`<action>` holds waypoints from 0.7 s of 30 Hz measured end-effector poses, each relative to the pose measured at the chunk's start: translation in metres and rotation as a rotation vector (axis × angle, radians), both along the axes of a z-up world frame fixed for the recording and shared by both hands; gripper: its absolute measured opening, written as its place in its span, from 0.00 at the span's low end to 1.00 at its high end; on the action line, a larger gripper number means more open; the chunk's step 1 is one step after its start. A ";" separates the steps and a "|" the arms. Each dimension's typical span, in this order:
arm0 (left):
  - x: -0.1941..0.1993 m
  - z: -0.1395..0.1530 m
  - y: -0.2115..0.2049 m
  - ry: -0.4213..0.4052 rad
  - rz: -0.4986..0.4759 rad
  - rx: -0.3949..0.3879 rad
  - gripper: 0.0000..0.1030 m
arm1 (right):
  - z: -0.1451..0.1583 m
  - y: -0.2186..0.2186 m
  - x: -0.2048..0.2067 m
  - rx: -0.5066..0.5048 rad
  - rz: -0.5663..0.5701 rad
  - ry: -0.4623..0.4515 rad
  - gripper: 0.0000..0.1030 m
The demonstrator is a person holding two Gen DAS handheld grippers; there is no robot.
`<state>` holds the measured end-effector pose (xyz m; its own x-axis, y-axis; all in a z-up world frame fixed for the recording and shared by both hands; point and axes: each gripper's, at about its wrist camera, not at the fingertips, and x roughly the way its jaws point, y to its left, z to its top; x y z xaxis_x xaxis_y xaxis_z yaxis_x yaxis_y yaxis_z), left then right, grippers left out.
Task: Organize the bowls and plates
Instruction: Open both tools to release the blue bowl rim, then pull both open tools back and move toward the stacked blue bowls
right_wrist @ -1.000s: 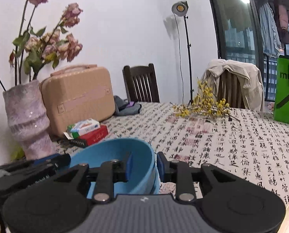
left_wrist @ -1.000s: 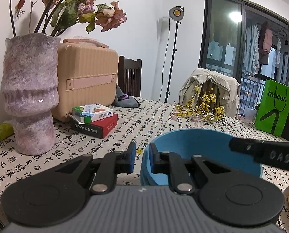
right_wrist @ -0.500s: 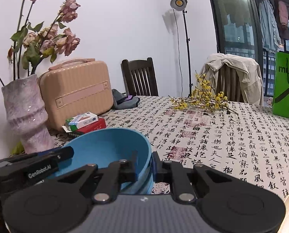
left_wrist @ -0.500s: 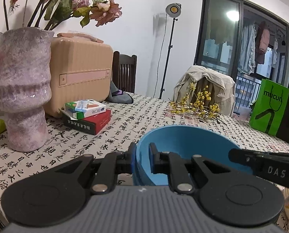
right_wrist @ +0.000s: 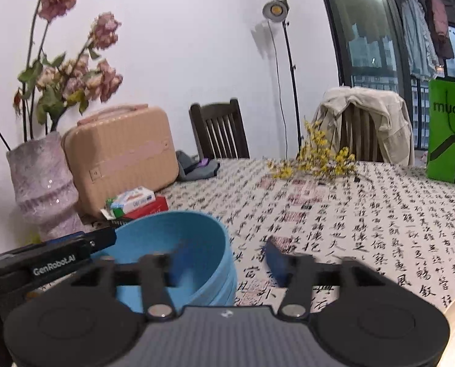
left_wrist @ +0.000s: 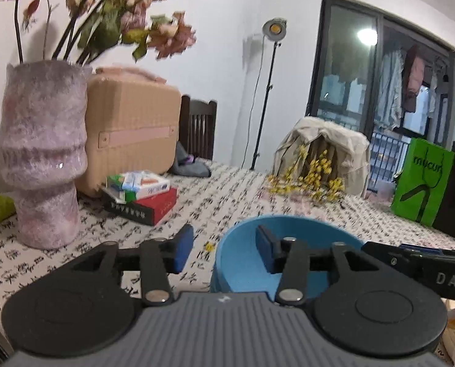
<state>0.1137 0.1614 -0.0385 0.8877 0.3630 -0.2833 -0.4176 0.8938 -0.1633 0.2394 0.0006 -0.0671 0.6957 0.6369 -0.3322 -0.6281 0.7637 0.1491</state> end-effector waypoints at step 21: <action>-0.058 0.038 -0.042 -0.159 -0.080 0.035 1.00 | 0.030 -0.091 -0.057 0.040 -0.146 -0.163 1.00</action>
<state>0.0557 0.1199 -0.0004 0.9469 0.2962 -0.1253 -0.3160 0.9295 -0.1901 0.1829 -0.0900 -0.0373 0.8238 0.5361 -0.1843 -0.5298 0.8437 0.0861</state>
